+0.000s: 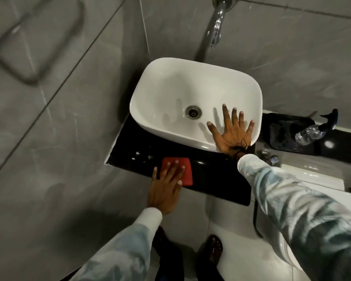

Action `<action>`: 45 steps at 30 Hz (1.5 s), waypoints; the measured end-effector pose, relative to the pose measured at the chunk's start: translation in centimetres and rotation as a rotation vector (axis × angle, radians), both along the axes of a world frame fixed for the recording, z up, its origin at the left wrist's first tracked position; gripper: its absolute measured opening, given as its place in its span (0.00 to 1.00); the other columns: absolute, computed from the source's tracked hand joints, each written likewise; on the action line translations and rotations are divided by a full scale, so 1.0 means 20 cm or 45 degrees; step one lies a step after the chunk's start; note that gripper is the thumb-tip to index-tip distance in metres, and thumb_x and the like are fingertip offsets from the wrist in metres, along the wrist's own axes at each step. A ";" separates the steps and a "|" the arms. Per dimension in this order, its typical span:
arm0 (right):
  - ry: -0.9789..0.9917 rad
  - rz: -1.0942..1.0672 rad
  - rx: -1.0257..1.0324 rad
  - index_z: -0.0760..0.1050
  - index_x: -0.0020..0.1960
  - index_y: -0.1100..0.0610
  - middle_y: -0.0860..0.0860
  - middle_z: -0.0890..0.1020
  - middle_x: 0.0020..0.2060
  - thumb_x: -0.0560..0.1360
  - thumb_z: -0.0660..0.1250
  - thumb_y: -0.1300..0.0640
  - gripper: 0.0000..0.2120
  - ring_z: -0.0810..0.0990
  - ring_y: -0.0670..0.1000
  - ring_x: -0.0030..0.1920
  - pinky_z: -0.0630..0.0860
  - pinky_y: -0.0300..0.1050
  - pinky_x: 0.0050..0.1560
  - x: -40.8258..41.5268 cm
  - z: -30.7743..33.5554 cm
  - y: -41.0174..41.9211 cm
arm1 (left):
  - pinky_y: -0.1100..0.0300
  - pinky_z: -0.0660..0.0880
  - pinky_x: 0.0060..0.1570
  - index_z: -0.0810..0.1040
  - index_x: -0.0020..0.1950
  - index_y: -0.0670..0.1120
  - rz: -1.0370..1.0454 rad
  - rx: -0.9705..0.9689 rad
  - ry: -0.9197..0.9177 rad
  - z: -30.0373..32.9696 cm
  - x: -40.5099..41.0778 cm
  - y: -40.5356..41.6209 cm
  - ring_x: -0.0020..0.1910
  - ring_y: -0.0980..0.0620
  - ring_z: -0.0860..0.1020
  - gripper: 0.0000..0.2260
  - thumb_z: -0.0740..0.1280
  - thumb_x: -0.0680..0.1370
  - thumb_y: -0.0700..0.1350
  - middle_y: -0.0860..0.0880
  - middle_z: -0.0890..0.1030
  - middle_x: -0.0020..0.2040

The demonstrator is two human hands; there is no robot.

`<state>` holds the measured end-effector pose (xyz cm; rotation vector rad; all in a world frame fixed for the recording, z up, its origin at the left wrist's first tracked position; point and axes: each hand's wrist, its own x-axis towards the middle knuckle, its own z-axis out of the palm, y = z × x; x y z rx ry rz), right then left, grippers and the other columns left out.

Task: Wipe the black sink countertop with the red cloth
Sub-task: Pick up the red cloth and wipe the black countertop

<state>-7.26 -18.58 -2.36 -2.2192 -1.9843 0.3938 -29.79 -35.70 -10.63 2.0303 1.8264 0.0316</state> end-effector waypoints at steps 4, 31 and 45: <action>-0.013 -0.053 0.004 0.38 0.82 0.34 0.50 0.50 0.86 0.70 0.37 0.17 0.45 0.46 0.55 0.86 0.38 0.67 0.82 -0.02 -0.03 0.00 | 0.38 0.42 0.81 0.48 0.84 0.54 0.430 0.003 0.164 0.01 -0.39 0.16 0.85 0.45 0.45 0.26 0.50 0.85 0.50 0.51 0.50 0.86; -0.041 -0.111 0.025 0.43 0.83 0.37 0.53 0.58 0.84 0.74 0.44 0.20 0.42 0.55 0.56 0.85 0.43 0.69 0.82 0.00 -0.03 0.01 | 0.42 0.45 0.83 0.49 0.84 0.47 0.831 0.027 0.024 0.01 -0.57 0.15 0.85 0.42 0.47 0.36 0.36 0.79 0.62 0.42 0.47 0.85; 0.034 -0.113 0.426 0.68 0.76 0.52 0.57 0.78 0.70 0.78 0.60 0.35 0.33 0.74 0.60 0.73 0.62 0.63 0.76 -0.04 0.07 -0.10 | 0.41 0.47 0.83 0.61 0.82 0.52 -0.151 0.095 -0.195 0.05 -0.01 0.05 0.85 0.45 0.51 0.26 0.52 0.83 0.53 0.48 0.55 0.85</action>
